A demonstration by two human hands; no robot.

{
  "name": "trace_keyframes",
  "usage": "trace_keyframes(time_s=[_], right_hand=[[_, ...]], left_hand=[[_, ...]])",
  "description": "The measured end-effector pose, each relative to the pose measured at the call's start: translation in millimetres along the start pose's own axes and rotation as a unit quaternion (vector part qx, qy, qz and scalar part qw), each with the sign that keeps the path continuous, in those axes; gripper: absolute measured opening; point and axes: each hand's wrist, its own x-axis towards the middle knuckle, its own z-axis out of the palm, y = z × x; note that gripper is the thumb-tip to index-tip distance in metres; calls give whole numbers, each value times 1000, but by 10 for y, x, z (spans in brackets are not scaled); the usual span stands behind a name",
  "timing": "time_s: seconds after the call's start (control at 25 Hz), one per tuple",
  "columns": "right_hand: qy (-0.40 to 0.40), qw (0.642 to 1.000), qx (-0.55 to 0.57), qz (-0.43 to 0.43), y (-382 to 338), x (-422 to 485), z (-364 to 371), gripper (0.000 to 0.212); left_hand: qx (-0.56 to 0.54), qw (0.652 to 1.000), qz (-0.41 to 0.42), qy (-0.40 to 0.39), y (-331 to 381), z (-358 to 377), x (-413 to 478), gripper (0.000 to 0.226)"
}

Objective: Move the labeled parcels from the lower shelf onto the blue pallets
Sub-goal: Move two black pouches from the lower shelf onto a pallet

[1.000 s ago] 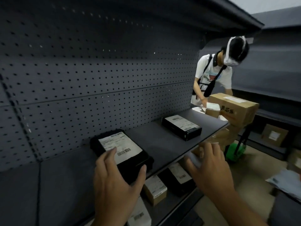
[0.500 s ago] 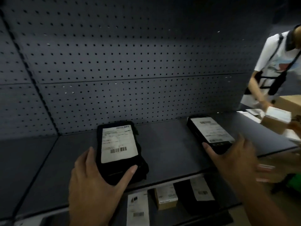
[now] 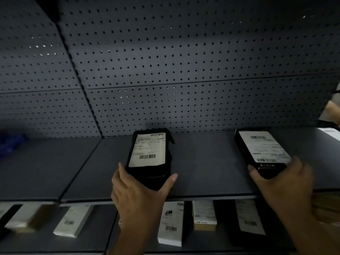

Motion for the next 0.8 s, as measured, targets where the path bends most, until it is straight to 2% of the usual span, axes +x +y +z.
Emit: trace_keyframes(time_s=[0.2,0.48,0.8], right_hand=[[3,1000,17,9,-50,-3,-51,107],[-11,999,48,15,-46,6,-82,108],[-19,1000,21,6,2,-7,-48,117]], left_hand=[[-60,998,8,32,-32,107,86,125],[-81,996,6,41,-174,130,167,125],[-76,996,17,39,-198,168,143,126]])
